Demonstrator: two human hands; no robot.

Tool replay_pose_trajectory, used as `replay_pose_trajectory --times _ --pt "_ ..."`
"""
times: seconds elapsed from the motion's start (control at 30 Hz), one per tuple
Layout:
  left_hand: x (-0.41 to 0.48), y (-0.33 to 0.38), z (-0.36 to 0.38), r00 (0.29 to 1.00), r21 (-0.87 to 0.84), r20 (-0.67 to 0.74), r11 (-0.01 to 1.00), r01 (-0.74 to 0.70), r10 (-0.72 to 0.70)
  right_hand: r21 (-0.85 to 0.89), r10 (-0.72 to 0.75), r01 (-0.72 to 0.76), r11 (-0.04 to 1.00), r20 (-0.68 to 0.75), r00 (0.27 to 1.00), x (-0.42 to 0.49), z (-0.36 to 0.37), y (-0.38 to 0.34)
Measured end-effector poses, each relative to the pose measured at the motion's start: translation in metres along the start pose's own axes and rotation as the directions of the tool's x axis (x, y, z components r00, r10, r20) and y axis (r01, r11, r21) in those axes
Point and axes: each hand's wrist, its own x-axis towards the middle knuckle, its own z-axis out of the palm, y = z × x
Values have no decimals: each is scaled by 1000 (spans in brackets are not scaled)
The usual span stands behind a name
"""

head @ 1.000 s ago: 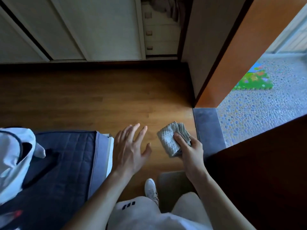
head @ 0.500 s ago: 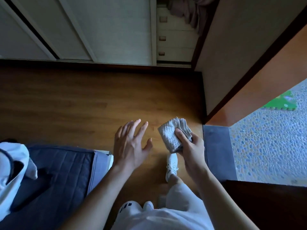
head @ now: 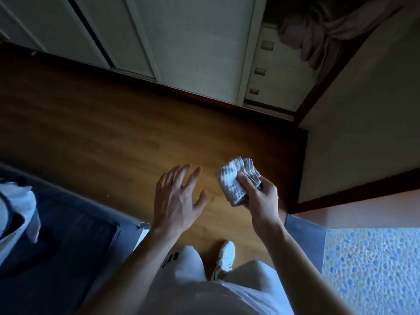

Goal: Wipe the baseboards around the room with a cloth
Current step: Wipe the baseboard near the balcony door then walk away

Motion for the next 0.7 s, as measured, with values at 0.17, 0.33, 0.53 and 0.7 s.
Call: replay_pose_trajectory --times 0.17,0.33,0.53,0.7 --pt "40 -20 1 998 -2 -26 998 58 -58 -58 25 -23 998 23 999 50 34 -12" --pt "93 -57 2 991 -30 -35 992 125 -126 -96 50 -44 994 62 997 104 88 -22" --pt "175 -148 3 978 -25 -53 979 201 -202 -101 72 -55 993 172 983 183 192 -49" --pt "235 -228 -3 959 -39 -73 961 273 -275 -91 116 -97 991 233 965 240 294 -77"
